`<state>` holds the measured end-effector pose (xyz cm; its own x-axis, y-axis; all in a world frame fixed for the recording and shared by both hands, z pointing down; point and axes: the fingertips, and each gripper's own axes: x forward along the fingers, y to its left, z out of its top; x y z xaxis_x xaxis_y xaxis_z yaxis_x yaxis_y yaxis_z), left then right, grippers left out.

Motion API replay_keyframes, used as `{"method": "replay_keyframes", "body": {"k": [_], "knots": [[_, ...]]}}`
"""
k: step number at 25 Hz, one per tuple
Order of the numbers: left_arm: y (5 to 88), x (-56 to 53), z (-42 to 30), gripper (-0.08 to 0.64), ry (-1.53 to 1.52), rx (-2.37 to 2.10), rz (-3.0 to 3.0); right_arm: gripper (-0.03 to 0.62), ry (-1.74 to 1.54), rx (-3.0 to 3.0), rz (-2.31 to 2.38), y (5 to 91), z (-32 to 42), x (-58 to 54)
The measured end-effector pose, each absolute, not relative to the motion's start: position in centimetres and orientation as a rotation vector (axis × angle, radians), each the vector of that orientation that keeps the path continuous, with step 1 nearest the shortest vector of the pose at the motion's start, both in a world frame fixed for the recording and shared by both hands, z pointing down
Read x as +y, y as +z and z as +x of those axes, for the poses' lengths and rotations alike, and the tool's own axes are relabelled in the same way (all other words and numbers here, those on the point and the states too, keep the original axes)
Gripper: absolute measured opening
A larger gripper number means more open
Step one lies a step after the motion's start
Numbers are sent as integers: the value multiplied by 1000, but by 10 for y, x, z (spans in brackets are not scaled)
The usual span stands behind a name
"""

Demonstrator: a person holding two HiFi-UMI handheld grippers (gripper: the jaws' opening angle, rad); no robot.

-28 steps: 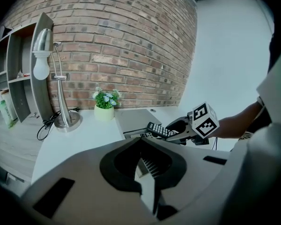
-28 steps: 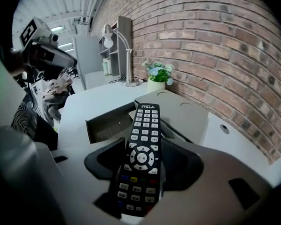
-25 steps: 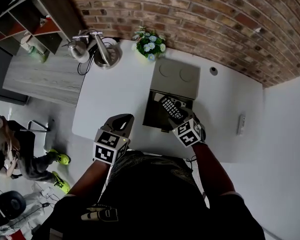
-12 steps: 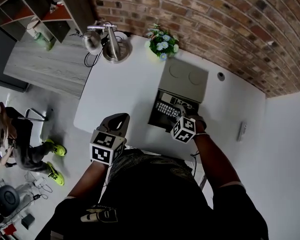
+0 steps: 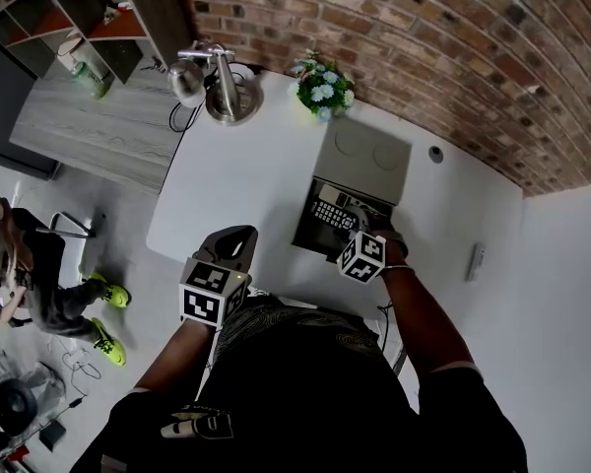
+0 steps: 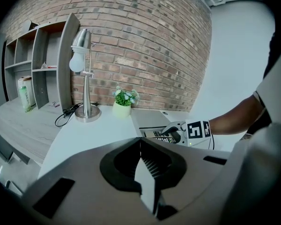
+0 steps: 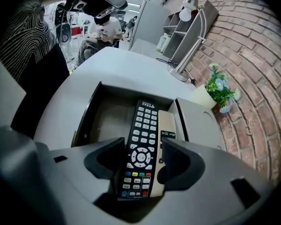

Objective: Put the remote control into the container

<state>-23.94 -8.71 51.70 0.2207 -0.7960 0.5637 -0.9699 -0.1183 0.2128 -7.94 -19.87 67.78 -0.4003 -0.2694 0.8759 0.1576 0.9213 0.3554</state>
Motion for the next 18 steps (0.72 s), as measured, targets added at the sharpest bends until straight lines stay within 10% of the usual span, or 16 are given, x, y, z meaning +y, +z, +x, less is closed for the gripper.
{"method": "replay_keyframes", "body": {"k": [8, 11, 18], "knots": [[510, -94, -223, 8, 459, -1586, 2049, 236, -79, -2155, 426, 630, -67, -199], [503, -98, -211, 8, 461, -1564, 2093, 22, 254, -2316, 667, 593, -54, -202], [481, -109, -179, 8, 425, -1479, 2202, 8, 747, -2525, 991, 510, -19, -187]]}}
